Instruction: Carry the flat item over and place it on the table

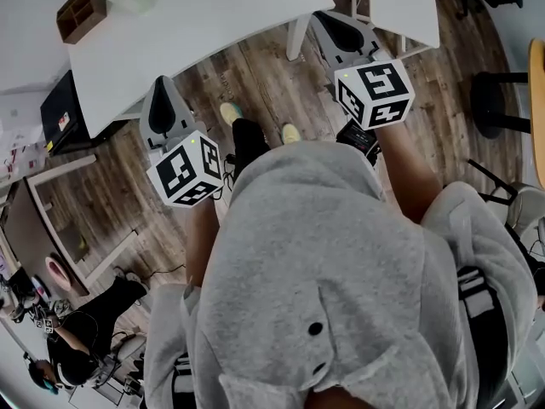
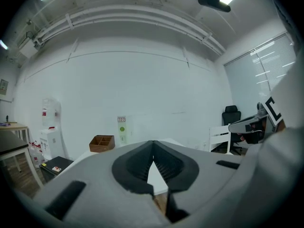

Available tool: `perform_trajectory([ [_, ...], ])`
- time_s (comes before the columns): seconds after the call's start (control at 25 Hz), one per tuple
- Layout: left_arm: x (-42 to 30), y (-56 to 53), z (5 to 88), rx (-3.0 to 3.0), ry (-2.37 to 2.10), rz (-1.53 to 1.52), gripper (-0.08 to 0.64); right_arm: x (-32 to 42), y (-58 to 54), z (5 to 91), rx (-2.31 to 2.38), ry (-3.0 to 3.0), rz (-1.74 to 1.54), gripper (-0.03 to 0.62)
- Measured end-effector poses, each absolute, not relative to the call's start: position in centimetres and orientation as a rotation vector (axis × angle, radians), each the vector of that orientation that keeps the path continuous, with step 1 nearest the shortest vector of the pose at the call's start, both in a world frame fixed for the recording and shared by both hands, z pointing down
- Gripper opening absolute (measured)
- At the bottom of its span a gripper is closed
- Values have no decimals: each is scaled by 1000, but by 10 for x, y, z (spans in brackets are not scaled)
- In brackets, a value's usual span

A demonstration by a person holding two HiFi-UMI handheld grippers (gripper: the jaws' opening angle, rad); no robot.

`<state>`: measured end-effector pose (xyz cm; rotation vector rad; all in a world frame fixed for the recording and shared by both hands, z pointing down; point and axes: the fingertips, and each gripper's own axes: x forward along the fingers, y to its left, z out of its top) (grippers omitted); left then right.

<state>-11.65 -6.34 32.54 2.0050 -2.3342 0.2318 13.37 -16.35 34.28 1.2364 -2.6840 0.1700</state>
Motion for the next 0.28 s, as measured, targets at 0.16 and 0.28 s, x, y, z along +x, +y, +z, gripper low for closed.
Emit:
perform_trajectory([
  [0.16,-114,-60,322,2003,-2343,225,21,135,-159,340,1231,-2697,173,26],
  [0.28,-112,-56,321,1998,-2355,219,21,137,-156,340,1225,-2700,170,26],
])
